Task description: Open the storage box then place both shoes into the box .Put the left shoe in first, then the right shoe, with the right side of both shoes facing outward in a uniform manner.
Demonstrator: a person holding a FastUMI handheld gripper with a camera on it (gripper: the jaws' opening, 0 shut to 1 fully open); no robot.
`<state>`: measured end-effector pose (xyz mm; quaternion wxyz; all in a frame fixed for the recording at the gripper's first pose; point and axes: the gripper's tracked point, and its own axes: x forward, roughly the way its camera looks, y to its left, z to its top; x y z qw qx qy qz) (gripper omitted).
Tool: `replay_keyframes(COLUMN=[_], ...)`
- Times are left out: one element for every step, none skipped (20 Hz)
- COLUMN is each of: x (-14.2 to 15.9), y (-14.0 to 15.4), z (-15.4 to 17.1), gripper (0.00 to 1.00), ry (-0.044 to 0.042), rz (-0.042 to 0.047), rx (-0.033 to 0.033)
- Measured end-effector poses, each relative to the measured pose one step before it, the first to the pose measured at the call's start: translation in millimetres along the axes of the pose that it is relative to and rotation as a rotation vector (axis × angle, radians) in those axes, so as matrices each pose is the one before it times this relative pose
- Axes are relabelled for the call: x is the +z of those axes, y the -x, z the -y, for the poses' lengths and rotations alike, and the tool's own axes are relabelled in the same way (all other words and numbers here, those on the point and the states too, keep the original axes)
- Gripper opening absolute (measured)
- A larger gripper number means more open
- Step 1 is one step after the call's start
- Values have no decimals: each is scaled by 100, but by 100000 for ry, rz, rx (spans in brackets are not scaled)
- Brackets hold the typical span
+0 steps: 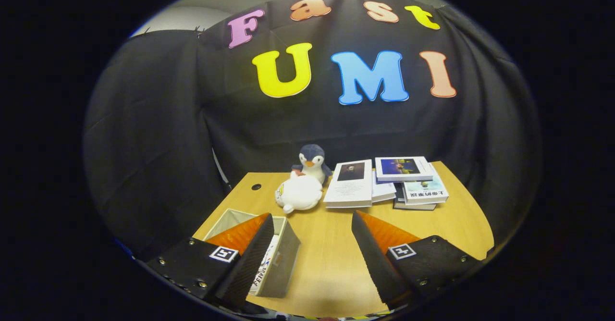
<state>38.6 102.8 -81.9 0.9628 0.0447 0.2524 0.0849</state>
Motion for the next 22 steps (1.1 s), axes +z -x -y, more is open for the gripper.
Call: replay_keyframes(x=[493,446,416,288,500,447,333,239,58,217,225,56,171,137,144,202,254,258,325,416,518,514], y=[532,389,514,-63,340,373,310,111,185,156,100,146,88,152,85,112,105,-110,90,89,154,85], z=[954,814,960,1584,1006,1052,979,889,887,963,779,638,327,332,262,373,293,325,189,185,143,156], gripper=[98,98,98,98,98,98,98,98,98,98,98,98,98,98,98,98,98,98,98,98,98,98], ry=[303,60,265,408,775,1019,943,1075,901,1005,392,-198,-661,-863,-427,-134,412,511,301,151,-136,-119], rz=[1956,2065,2172,2335,2514,2357,2216,1560,1100,1075,1098,830,640,948,416,1130,578,866,1035,1167,1837,1675], rx=[-1051,-1295,-1134,-1209,-1541,-1587,-1567,-1120,-1551,-1646,-1601,-875,-376,-242,-20,-435,-531,-485,-473,-117,-142,44])
